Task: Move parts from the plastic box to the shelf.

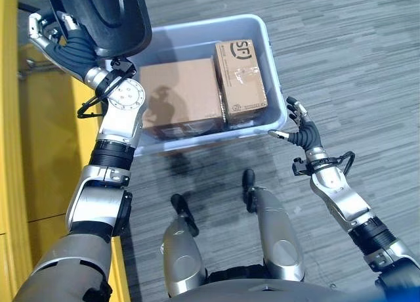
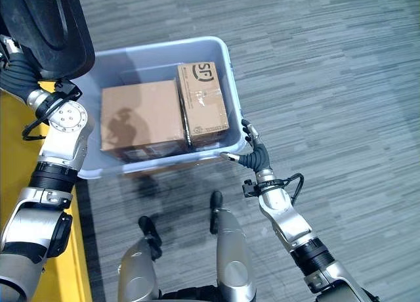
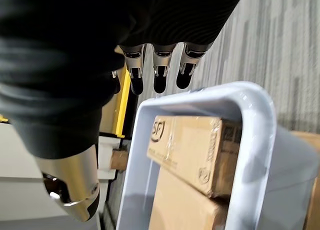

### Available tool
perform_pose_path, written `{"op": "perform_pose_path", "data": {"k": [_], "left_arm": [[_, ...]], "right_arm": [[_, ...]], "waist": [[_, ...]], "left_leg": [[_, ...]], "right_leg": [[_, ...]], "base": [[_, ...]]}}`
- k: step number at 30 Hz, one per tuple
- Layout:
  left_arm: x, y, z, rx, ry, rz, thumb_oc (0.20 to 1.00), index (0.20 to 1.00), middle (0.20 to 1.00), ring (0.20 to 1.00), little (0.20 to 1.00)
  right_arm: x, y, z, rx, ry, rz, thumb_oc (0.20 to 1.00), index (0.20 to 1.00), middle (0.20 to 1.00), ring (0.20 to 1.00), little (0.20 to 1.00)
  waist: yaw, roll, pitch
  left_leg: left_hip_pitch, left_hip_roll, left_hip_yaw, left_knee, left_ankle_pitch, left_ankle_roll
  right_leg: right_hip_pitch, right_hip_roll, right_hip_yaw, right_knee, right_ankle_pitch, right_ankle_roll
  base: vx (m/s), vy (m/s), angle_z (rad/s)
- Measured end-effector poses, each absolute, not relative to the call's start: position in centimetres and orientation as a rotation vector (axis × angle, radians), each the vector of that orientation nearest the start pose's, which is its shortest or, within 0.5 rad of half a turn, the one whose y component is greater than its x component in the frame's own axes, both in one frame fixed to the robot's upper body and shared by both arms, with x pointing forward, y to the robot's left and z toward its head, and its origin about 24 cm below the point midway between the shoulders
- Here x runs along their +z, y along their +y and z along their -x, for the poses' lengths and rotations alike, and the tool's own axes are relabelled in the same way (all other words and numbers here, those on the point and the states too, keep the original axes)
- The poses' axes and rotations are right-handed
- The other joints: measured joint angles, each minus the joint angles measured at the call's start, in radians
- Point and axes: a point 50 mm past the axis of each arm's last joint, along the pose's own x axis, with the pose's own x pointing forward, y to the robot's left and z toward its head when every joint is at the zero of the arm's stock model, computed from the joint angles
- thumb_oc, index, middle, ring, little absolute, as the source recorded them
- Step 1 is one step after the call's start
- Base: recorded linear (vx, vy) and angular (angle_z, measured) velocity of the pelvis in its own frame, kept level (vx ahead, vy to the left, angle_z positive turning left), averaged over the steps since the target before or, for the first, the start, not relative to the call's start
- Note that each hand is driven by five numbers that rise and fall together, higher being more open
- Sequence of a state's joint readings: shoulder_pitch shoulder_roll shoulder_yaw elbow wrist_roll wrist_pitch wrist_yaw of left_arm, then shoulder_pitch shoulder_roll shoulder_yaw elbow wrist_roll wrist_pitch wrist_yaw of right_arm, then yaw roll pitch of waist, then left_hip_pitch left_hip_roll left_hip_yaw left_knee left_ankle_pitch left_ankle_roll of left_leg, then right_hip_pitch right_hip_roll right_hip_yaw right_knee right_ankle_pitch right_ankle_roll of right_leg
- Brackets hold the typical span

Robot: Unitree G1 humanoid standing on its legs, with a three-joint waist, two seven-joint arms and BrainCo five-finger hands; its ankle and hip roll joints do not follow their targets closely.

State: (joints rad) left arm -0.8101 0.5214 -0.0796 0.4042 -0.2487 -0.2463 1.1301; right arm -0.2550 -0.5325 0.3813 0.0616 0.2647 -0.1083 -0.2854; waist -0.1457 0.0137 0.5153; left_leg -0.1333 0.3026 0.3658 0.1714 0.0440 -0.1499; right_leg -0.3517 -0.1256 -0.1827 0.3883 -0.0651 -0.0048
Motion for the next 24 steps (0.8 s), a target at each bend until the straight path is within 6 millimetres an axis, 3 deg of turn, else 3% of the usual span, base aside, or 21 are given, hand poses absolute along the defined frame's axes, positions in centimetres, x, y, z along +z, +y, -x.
{"op": "perform_pose_path", "data": {"k": [3,5,6,9,12,18,24], "left_arm": [[21.6,23.9,-33.1,0.903,-0.646,0.146,0.200,0.200,0.200,0.200,0.200],[18.0,22.8,-32.2,0.832,-0.539,0.178,0.200,0.200,0.200,0.200,0.200],[14.7,22.0,-30.9,0.773,-0.431,0.233,0.200,0.200,0.200,0.200,0.200],[10.4,21.1,-29.1,0.737,-0.269,0.293,0.200,0.200,0.200,0.200,0.200],[7.0,20.9,-27.3,0.679,-0.148,0.254,0.200,0.200,0.200,0.200,0.200],[5.1,19.1,-26.5,0.459,-0.068,0.156,0.200,0.200,0.200,0.200,0.200],[4.7,19.2,-26.1,0.415,-0.045,0.134,0.200,0.200,0.200,0.200,0.200]], "right_arm": [[8.1,-16.6,-28.2,0.121,-0.157,0.279,1.000,1.000,1.000,1.000,1.000],[7.3,-16.7,-27.7,0.138,-0.131,0.289,1.000,1.000,1.000,1.000,1.000],[6.9,-16.6,-27.4,0.151,-0.123,0.308,1.000,1.000,1.000,1.000,1.000],[6.2,-16.4,-26.8,0.171,-0.098,0.307,1.000,1.000,1.000,1.000,1.000],[5.9,-15.8,-26.7,0.207,-0.090,0.286,1.000,1.000,1.000,1.000,1.000],[5.0,-15.0,-26.1,0.256,-0.054,0.228,1.000,1.000,1.000,1.000,1.000],[4.9,-14.3,-26.0,0.260,-0.052,0.189,1.000,1.000,1.000,1.000,1.000]], "waist": [[0.002,0.043,-0.020],[0.018,0.070,-0.038],[0.048,0.086,-0.055],[0.092,0.093,-0.064],[0.160,0.068,-0.121],[0.207,0.010,-0.196],[0.248,-0.018,-0.225]], "left_leg": [[0.038,-0.019,-0.002,-0.045,0.010,0.010],[0.065,-0.035,-0.014,-0.068,0.014,0.015],[0.069,-0.046,-0.023,-0.079,0.015,0.021],[0.098,-0.060,-0.050,-0.103,0.021,0.029],[0.098,-0.083,-0.083,-0.119,0.020,0.047],[0.119,-0.103,-0.122,-0.118,0.011,0.062],[0.120,-0.147,-0.138,-0.116,0.001,0.075]], "right_leg": [[0.050,-0.014,-0.020,-0.042,0.021,0.008],[0.089,-0.022,-0.033,-0.069,0.027,0.019],[0.107,-0.034,-0.046,-0.085,0.032,0.025],[0.159,-0.044,-0.073,-0.112,0.035,0.035],[0.190,-0.065,-0.098,-0.143,0.037,0.055],[0.286,-0.071,-0.140,-0.237,0.076,0.076],[0.328,-0.101,-0.158,-0.298,0.112,0.101]], "base": [[-0.01,0.111,0.15],[-0.06,0.124,0.29],[0.01,0.114,0.30],[0.02,0.081,0.32],[0.03,0.088,0.42],[0.04,0.109,0.20],[-0.04,0.195,0.11]]}}
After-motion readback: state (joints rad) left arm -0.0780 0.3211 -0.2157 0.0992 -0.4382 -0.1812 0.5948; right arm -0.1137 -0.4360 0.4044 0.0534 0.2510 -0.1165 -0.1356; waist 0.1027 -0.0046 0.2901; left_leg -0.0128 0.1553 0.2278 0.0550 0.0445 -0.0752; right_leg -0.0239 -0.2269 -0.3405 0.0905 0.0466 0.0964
